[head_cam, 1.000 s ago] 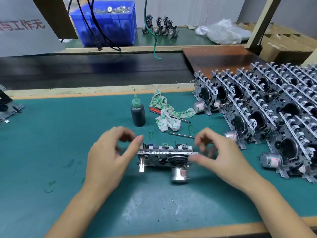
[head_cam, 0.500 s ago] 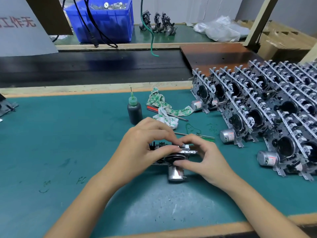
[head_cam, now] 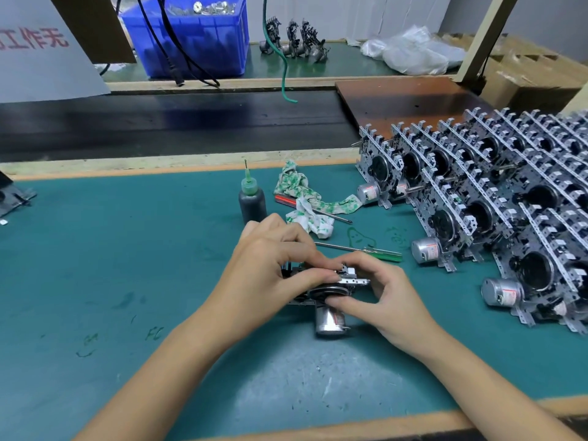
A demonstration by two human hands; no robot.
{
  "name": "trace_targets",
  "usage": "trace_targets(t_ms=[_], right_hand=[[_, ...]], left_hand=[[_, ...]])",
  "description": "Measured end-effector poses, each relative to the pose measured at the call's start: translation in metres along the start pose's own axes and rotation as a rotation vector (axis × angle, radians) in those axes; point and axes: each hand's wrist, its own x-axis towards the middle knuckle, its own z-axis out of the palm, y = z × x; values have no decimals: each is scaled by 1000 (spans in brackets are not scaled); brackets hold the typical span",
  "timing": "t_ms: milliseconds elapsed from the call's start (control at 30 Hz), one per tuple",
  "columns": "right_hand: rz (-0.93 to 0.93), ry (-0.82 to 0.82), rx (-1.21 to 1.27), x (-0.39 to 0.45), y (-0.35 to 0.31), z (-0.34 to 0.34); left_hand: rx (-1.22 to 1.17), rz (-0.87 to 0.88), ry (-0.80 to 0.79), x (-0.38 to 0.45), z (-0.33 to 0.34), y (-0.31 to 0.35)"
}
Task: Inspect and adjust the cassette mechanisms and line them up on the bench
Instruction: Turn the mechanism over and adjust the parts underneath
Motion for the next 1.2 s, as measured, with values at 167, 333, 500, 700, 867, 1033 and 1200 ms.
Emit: trace_targets(t_ms=[167, 333, 500, 700, 867, 1033, 1200], right_hand=[[3, -17, 0, 1, 1, -1], [-2, -18, 5, 2, 3, -2], [-9, -12, -21, 3, 4, -2], [-47, -7, -93, -1, 2, -1], [-283, 182, -699, -10, 5, -18], [-393, 205, -900, -7, 7, -17], [-405, 183, -888, -9, 9, -20]], left_hand=[[-63, -23, -45, 3, -2, -1], [-72, -36, -37, 3, -1, -3], [-86, -26, -50, 4, -2, -3], [-91, -42, -49, 3, -2, -4], [-97, -44, -39, 3, -2, -2], [-107, -51, -36, 2, -1, -2], [-108, -51, -40, 1, -1, -1]])
